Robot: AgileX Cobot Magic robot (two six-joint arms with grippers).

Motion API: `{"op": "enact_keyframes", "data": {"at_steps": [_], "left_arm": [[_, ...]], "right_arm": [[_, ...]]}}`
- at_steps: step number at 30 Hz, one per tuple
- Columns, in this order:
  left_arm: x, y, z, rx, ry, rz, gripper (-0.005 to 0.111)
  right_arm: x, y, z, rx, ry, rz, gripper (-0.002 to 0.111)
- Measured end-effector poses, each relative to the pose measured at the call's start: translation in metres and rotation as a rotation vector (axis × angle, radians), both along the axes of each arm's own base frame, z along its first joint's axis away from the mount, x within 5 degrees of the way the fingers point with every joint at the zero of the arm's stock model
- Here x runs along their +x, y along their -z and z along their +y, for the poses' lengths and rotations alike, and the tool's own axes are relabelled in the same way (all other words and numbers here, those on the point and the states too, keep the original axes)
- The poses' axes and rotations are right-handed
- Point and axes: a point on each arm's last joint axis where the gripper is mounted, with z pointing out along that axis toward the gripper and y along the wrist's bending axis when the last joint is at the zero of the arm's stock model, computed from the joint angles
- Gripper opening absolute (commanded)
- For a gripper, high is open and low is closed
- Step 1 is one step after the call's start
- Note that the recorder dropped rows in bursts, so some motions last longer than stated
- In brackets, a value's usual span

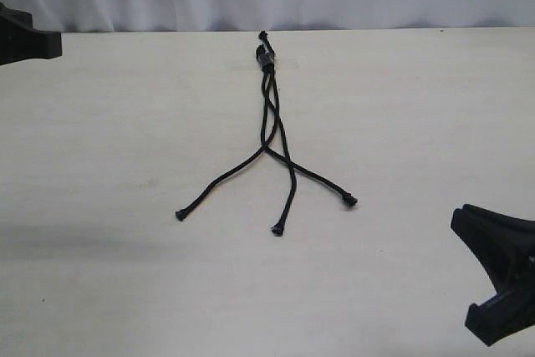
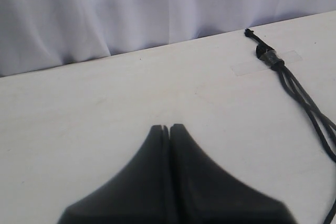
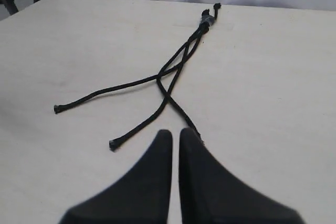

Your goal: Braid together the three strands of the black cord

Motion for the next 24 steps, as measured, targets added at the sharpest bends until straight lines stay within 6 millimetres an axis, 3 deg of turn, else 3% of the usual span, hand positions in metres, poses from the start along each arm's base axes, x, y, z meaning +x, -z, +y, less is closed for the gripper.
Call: {"op": "enact_keyframes", "data": {"at_steps": [14, 24], "left_arm": [[0.0, 0.0, 0.0, 0.0, 0.0, 0.0, 0.0], [0.0, 0.0, 0.0, 0.0, 0.0, 0.0, 0.0]], "right_arm": [[-0.013, -0.011, -0.008, 0.082, 0.016, -0.167, 0.004], [-0.026, -0.022, -0.036, 0.102, 0.315, -0.336, 0.004]]}}
